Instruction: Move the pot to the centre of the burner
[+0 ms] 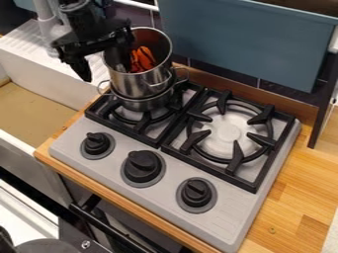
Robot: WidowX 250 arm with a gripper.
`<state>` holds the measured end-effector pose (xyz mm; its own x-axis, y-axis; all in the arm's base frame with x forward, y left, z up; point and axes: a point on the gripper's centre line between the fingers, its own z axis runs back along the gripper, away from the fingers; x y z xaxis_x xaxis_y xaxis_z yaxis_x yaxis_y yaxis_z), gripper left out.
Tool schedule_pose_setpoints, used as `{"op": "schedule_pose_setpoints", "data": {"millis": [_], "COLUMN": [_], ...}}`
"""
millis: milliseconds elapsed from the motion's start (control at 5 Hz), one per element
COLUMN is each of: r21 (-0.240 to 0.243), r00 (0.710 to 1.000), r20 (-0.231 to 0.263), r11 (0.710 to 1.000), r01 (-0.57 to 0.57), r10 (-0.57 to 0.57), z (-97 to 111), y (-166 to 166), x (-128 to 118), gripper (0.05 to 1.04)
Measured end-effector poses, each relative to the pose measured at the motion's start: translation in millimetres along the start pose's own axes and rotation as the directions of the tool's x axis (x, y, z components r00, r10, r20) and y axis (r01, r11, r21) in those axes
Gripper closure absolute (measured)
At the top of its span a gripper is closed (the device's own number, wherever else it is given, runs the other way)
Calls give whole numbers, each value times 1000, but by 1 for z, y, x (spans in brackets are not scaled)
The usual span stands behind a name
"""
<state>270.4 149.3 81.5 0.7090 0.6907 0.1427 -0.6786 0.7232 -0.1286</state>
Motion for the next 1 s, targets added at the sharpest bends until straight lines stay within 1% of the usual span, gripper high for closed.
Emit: {"op": "schedule_pose_setpoints", "data": {"millis": [200, 400, 600, 800, 1000], "r21": [7, 23, 21, 11, 14], "r00": [999, 999, 999, 999, 1000], "r20": [-14, 29, 33, 24, 26], "r11": [1000, 999, 999, 1000, 1000], "r01": [-30, -32, -27, -21, -17], "r10": [30, 31, 26, 21, 17], "z": [-4, -8, -9, -9, -11], "y": [-3, -9, -10, -11, -10], "x": [1, 5, 5, 4, 3], "gripper": [83, 133, 404, 697, 913]}}
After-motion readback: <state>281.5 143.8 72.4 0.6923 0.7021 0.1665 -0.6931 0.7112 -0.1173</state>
